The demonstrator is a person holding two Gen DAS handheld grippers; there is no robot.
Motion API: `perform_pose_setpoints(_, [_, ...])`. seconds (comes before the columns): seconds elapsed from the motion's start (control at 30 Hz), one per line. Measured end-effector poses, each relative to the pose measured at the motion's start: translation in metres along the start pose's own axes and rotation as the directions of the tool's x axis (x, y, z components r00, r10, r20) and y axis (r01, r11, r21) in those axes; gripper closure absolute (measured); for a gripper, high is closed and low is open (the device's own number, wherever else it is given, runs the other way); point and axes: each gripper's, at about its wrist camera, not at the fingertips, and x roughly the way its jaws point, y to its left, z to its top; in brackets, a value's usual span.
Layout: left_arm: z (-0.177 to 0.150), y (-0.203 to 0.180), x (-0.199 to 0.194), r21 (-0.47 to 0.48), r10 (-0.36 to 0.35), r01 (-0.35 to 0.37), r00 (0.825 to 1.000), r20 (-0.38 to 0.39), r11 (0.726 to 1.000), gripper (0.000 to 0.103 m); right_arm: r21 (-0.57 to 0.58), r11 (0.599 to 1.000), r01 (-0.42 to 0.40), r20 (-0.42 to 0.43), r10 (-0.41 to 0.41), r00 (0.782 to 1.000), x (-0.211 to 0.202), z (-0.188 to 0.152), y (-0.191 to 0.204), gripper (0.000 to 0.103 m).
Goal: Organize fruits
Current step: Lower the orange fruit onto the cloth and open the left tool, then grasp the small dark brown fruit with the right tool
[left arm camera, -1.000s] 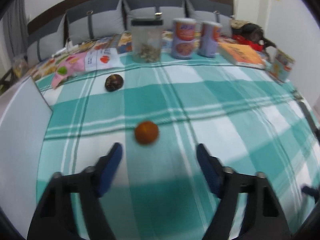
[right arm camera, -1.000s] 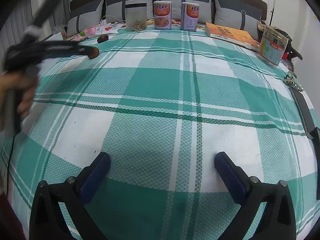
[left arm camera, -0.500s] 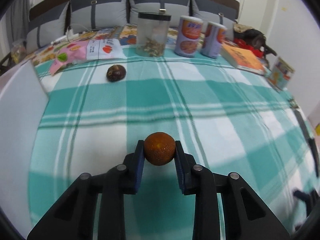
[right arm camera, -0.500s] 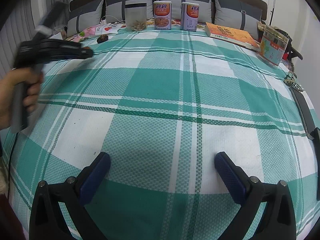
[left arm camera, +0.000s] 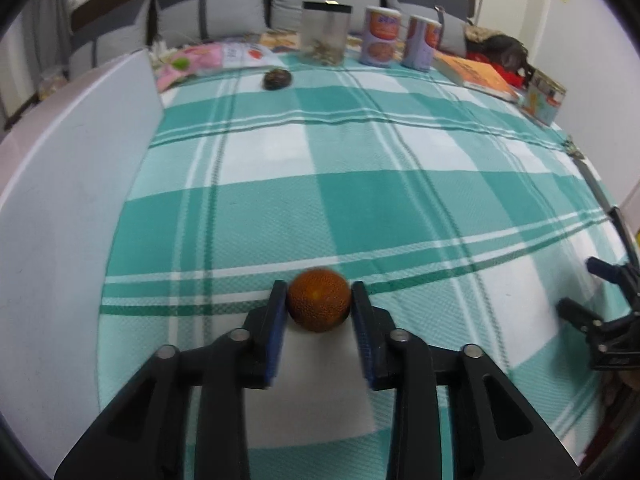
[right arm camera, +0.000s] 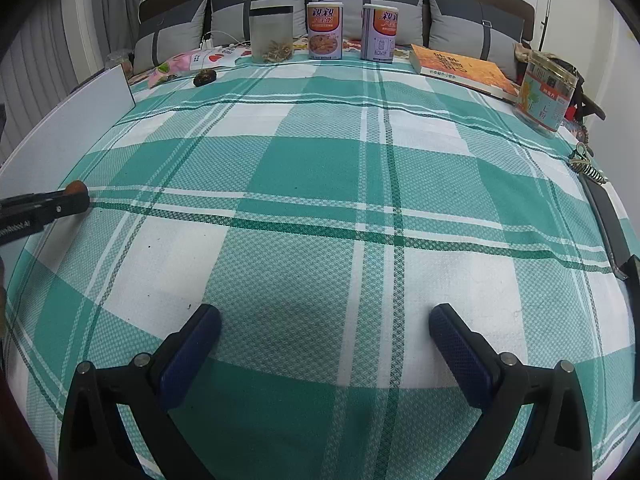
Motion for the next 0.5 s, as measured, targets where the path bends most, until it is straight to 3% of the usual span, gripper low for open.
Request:
perform_pose_setpoints(0.03, [-0.002,0.002,0.002,-0.01,0.017,-0.017,1.0,-0.001,1.0,0.027,0.0,1.0,0.0,0.0,0.0,1.0,0.0,0.0,0.0,0.0])
perform_pose_setpoints(0.07, [-0.005,0.004,0.003,-0.021,0.035,-0.035,0.999,0.001,0.999,0.015,0.0,1.0,0.0,0.0,0.0,1.0,0.0,0.0,0.0,0.0])
perform_pose_setpoints(0.2, [-0.016,0.012,0.004,-0.028,0.072,-0.072,0.997,0.014,0.997,0.01,-0.002,1.0,-0.013,-0.008,0.013,1.0,-0.001,0.001,-0.001,0.0])
perform_pose_setpoints(0.27, [-0.015,0.015,0.004,-0.043,0.076,-0.075,0.997,0.011,0.996,0.009,0.03,0.998,-0.056,-0.024,0.057,0.998,-0.002,0.013,-0.006,0.0])
perform_pose_setpoints(0.37, [-0.015,0.014,0.005,-0.037,0.086,-0.086,0.996,0.006,0.996,0.006,0.037,0.986,-0.163,0.045,0.161,0.986,-0.003,0.058,-0.006,0.0])
perform_pose_setpoints(0.5, [-0.016,0.015,0.007,-0.044,0.086,-0.086,0.996,0.002,0.995,0.005,-0.058,0.96,-0.275,0.04,0.278,0.96,0.044,0.154,0.028,0.0])
